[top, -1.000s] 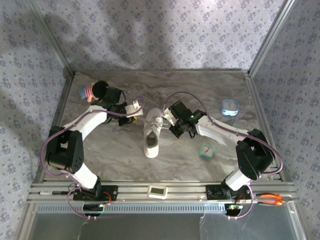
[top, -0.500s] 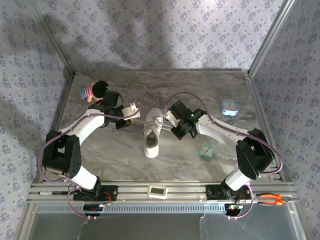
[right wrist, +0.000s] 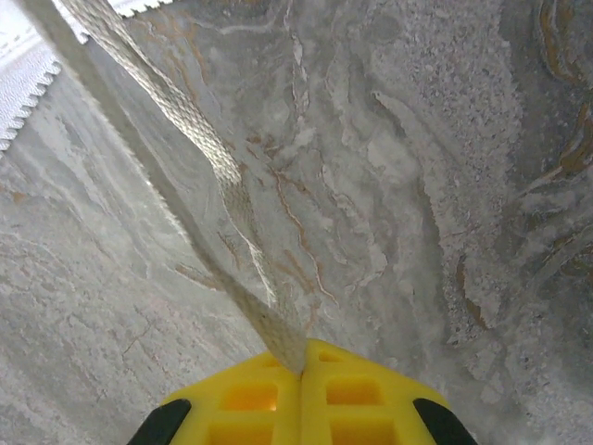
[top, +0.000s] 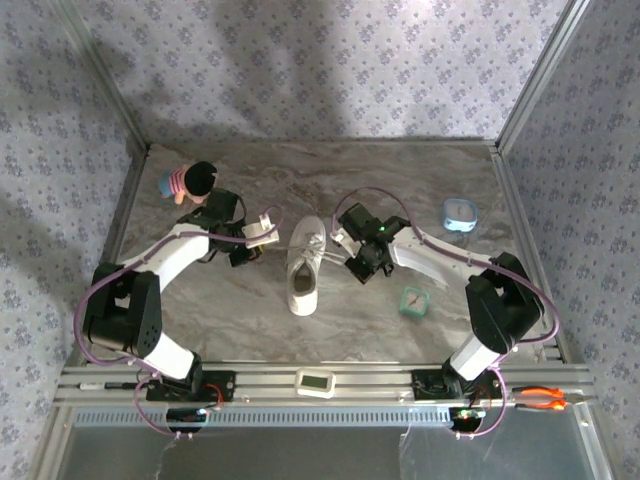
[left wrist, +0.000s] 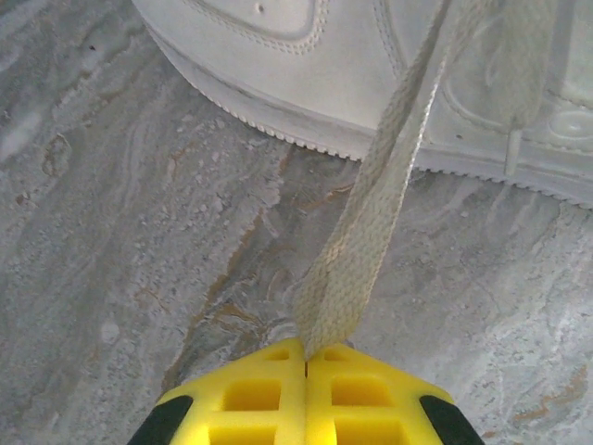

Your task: Tie the shoes

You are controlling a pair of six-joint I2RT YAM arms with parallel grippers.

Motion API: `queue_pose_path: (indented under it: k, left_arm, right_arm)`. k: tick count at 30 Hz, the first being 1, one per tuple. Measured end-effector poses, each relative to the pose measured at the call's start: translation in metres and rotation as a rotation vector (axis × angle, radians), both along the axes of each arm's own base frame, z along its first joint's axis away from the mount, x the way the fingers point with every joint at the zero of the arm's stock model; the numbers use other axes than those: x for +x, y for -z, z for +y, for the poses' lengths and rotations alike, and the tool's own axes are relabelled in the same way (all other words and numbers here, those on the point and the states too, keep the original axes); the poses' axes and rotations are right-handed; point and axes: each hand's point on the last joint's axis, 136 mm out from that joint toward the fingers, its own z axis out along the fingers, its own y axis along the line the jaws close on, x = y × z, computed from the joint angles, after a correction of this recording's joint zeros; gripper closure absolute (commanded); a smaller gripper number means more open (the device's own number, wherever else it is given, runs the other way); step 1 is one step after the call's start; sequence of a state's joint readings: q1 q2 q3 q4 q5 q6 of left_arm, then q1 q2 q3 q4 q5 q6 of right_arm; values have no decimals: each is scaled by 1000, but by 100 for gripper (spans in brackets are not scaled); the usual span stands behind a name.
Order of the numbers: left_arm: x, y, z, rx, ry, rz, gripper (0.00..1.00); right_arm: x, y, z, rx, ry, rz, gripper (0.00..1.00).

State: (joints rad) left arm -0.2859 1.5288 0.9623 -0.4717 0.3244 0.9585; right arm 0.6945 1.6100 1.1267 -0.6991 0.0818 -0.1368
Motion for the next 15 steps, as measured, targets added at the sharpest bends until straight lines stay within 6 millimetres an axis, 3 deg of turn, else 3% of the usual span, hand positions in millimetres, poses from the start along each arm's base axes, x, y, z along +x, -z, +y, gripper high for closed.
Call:
queue_pose_path:
  k: [2, 7, 15]
  left_arm:
    - [-2, 2, 1, 1, -3, 8, 100]
    - [-4, -2, -3, -5, 4, -3, 100]
    - [-6, -22, -9, -40, 15, -49, 100]
  right_arm:
    - [-2, 1, -1, -1, 2, 9, 97]
    - [-3, -2, 5, 40, 6, 20, 64]
    - [10, -52, 19, 223, 40, -70, 55]
